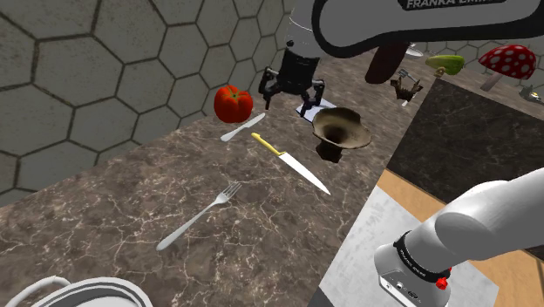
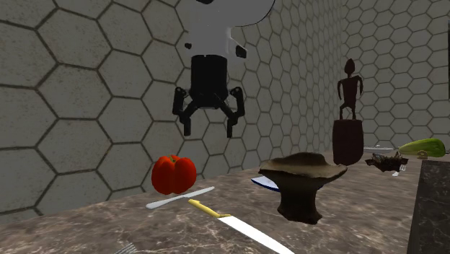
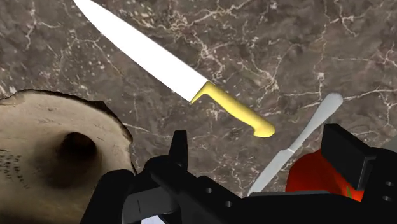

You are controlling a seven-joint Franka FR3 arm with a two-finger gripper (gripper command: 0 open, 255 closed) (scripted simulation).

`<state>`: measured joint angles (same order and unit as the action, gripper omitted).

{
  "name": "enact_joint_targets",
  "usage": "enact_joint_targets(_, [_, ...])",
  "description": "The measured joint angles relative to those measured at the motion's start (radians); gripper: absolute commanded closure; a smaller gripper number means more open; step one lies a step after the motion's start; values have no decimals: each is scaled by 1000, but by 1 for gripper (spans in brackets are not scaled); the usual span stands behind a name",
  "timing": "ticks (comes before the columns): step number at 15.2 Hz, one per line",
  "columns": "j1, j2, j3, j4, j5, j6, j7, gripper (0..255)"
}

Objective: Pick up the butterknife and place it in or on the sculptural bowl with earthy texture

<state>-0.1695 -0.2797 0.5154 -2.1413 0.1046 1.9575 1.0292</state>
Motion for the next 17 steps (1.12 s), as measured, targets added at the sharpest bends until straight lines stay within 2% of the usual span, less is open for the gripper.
enact_joint_targets(3, [-22,146,70,77,-80,28,189,0])
enact_joint_targets(7, [-17,337,109,206,-203,18,424,0])
enact_joint_targets(12, [72,622,82,443,-364,-38,700,0])
enact_joint_targets(16, [151,804,27,627,-427,-90,849,0])
enact_joint_targets(17, [156,821,19,639,-431,-90,864,0])
